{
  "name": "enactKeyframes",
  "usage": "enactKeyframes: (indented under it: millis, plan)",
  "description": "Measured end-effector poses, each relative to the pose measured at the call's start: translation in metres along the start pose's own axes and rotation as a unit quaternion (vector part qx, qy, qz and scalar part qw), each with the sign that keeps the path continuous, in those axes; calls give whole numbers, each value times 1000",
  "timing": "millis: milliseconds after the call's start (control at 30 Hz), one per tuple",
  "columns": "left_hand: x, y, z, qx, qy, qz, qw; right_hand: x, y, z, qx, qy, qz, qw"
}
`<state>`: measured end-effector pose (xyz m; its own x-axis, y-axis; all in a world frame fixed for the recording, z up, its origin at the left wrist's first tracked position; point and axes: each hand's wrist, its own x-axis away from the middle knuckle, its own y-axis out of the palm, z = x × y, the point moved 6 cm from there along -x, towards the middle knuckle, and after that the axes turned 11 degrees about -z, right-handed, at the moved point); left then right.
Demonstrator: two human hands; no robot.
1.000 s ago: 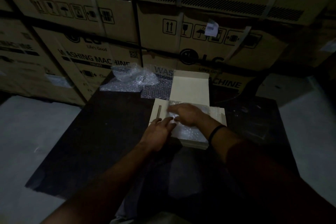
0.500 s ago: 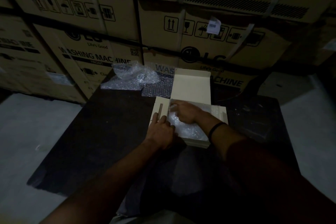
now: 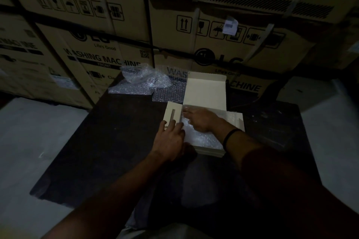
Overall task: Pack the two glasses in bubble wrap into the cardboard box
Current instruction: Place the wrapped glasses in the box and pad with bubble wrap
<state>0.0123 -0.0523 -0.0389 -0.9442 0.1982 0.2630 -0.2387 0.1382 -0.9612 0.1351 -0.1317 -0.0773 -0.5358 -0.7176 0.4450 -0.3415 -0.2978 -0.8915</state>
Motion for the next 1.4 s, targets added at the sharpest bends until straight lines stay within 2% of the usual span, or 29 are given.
enactKeyframes:
  millis: [133, 233, 467, 733, 933, 1167, 1400]
  plan:
    - [-3, 4, -2, -2, -7, -31, 999, -4, -3, -3, -16, -22, 6, 1000]
    - [-8, 4, -1, -24, -5, -67, 997, -6, -5, 1, -72, -19, 5, 997]
    - [-8, 3, 1, -14, -11, -31, 999, -1, -4, 14, -196, 13, 32, 980]
    - [-13, 15, 0, -5, -10, -64, 998, -1, -9, -3, -59, -46, 29, 997]
    - [-20, 9, 2, -54, 42, -96, 993, 1, -18, -7, 46, 2, 43, 998]
    - [-20, 14, -2, -59, 60, -92, 992, 1, -15, -2, -83, 11, 18, 996]
    - [-17, 12, 2, -58, 49, -82, 994, -3, -14, 1, -24, 18, -13, 999]
